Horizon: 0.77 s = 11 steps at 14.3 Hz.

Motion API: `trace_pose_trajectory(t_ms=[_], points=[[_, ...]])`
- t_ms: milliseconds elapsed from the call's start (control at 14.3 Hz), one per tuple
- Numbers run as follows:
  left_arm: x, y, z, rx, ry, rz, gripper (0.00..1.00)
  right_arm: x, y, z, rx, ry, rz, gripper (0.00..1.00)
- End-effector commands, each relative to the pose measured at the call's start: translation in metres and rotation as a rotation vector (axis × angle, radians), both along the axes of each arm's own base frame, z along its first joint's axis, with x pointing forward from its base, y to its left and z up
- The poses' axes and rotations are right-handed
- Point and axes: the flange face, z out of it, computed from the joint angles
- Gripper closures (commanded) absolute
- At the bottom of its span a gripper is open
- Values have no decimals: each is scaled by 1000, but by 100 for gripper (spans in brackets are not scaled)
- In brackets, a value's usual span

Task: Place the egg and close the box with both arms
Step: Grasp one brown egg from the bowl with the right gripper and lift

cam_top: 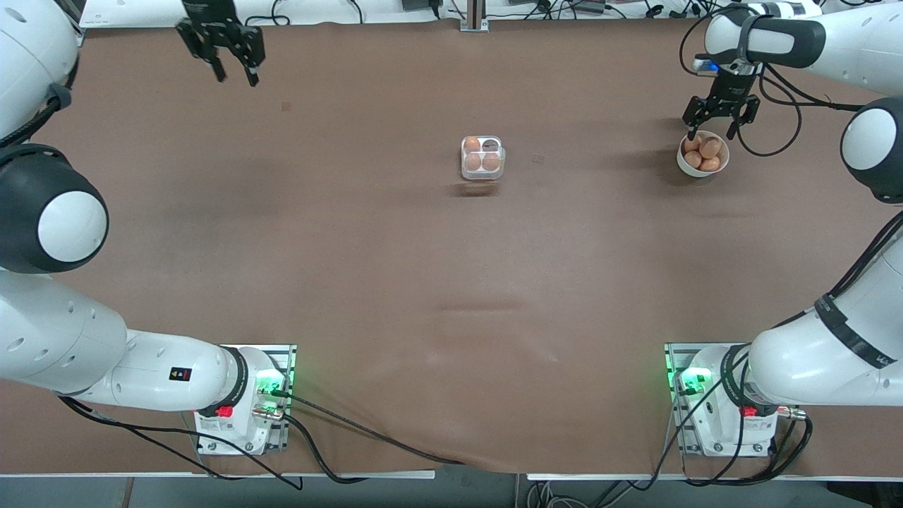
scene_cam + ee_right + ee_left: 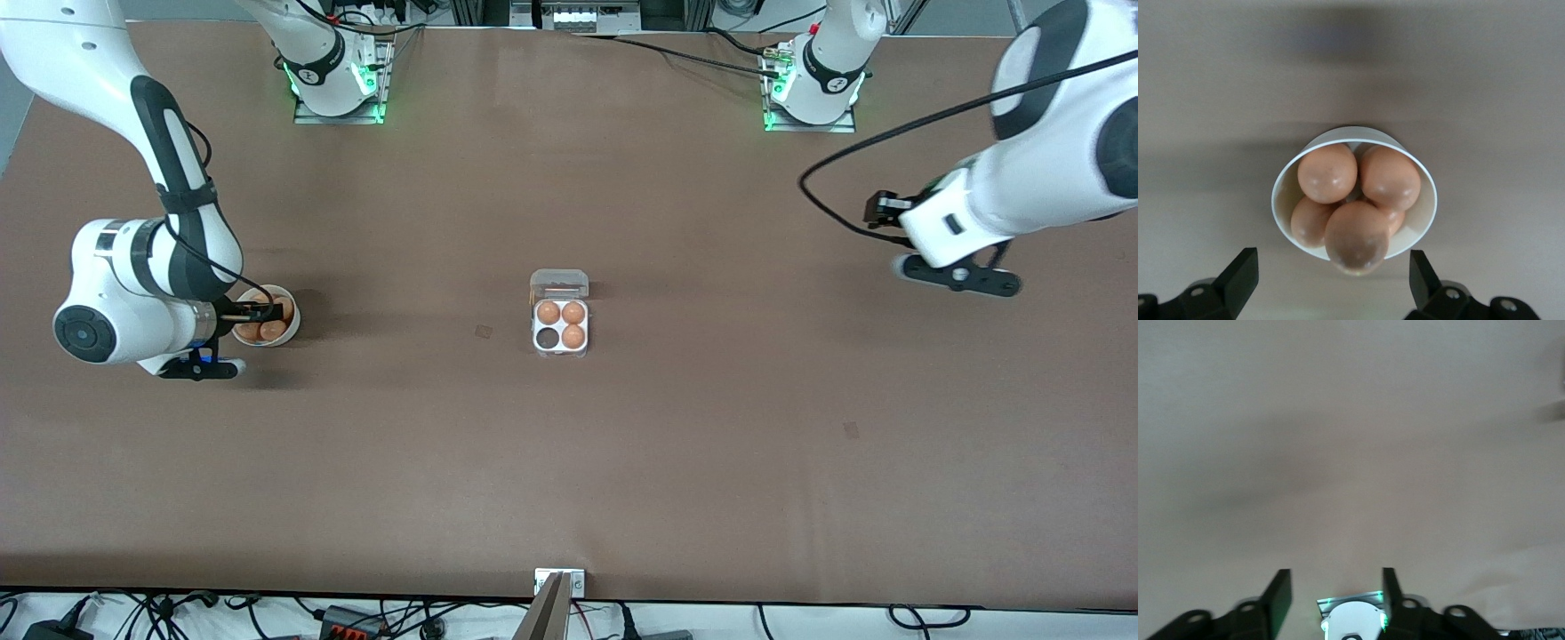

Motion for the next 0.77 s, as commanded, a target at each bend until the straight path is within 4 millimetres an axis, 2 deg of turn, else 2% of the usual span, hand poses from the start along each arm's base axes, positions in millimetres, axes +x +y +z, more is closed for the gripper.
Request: trace_pose_trajectory(t_ms=[0, 70, 210, 349, 419, 489, 699], points=[[6, -16, -12, -88, 11, 33, 97, 1, -7, 0, -3, 2, -13, 4], [4, -21, -21, -87, 26, 51, 98, 1, -7, -3, -4, 6, -16, 11], [-2, -57, -36, -76, 5, 53, 99, 1, -9, -7, -3, 9, -19, 28], [-5, -87, -42, -80, -35, 35, 99, 1, -9, -7, -4, 10, -21, 42], [-3, -91, -43, -83, -45, 30, 99, 0, -9, -7, -4, 15, -21, 47], [0, -84, -39, -88, -54, 40, 99, 0, -9, -7, -4, 15, -21, 50], [4, -72, -29, -86, -74, 61, 99, 0, -8, -7, -3, 18, -18, 68]])
